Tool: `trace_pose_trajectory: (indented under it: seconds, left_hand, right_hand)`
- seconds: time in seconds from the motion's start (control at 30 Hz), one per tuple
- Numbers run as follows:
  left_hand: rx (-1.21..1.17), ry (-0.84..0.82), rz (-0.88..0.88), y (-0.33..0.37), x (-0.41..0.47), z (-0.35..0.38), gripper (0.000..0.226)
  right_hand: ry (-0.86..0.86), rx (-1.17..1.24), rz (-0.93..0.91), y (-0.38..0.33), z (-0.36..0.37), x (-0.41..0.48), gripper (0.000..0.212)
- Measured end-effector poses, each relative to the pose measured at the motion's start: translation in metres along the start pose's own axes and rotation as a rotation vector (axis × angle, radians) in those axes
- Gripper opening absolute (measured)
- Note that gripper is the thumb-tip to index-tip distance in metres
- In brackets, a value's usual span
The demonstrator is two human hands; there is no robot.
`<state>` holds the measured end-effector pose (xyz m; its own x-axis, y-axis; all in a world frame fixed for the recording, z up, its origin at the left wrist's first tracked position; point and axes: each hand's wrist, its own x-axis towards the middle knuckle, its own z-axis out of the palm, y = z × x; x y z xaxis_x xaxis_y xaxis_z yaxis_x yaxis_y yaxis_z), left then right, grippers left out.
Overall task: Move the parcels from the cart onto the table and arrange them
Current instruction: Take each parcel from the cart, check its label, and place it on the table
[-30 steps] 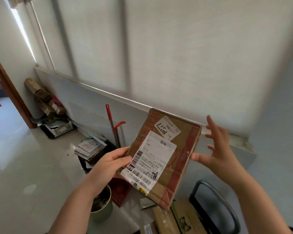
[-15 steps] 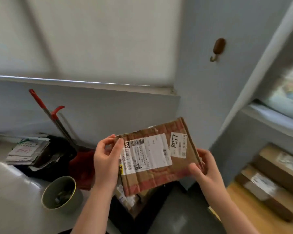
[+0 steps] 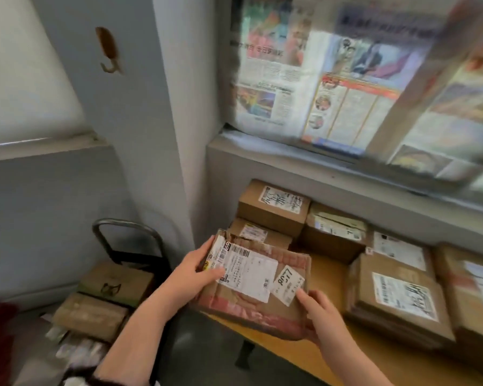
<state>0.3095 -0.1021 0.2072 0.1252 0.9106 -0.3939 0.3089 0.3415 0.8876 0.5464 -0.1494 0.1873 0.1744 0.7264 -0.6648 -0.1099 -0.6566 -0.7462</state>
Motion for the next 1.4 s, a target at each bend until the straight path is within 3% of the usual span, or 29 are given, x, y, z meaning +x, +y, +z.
trace_pose_trajectory:
  seconds: [0.17,0.27,0.37,0.5,0.6,0.7,0.8,0.9,1.0,1.1,1.2,1.27,1.33,1.4]
  left_hand:
    - [0.105,-0.054,-0.154,-0.018,0.051,0.094,0.059]
    - [0.172,-0.119,-0.227,-0.037,0.064,0.130,0.052]
    - [0.245,-0.138,-0.240,-0.056,0.073,0.147,0.052]
    - [0.263,-0.145,-0.256,-0.062,0.076,0.143,0.058]
    - [0.298,-0.003,-0.224,-0.056,0.075,0.126,0.063]
    - [0.553,0.129,-0.271,-0.051,0.060,0.108,0.045]
    - [0.673,-0.068,-0.466,-0.056,0.044,0.110,0.058]
    - [0.484,-0.223,-0.533,-0.060,0.036,0.131,0.049]
    - [0.424,-0.134,-0.440,-0.060,0.039,0.147,0.035]
    - [0.333,-0.122,-0.535,-0.064,0.044,0.152,0.030]
    - [0.183,0.019,-0.591,-0.062,0.048,0.143,0.069]
    - [0.218,0.094,-0.439,-0.061,0.055,0.135,0.091]
    - [0.326,0.043,-0.282,-0.054,0.060,0.133,0.083]
    - [0.453,-0.030,-0.218,-0.046,0.068,0.137,0.056]
  right_hand:
    - [0.019,-0.092,0.165,0.027,-0.074,0.035,0.032]
    - [0.032,-0.117,0.245,0.050,-0.096,0.049,0.030]
    - [0.033,-0.130,0.297,0.063,-0.102,0.054,0.023]
    - [-0.001,-0.160,0.326,0.073,-0.105,0.063,0.040]
    - [0.089,-0.412,0.135,0.066,-0.114,0.066,0.055]
    - [0.204,-0.631,-0.150,0.052,-0.118,0.066,0.064]
    - [0.086,-0.847,-0.287,0.044,-0.113,0.074,0.053]
    - [0.036,-0.971,-0.312,0.045,-0.107,0.082,0.038]
    - [0.063,-0.921,-0.305,0.053,-0.108,0.083,0.040]
    - [0.156,-0.754,-0.345,0.060,-0.110,0.078,0.050]
    - [0.381,-0.538,-0.355,0.068,-0.109,0.070,0.045]
    - [0.453,-0.374,-0.225,0.076,-0.108,0.064,0.035]
    - [0.319,-0.304,-0.067,0.088,-0.104,0.058,0.026]
    - [0.160,-0.308,-0.035,0.094,-0.101,0.055,0.027]
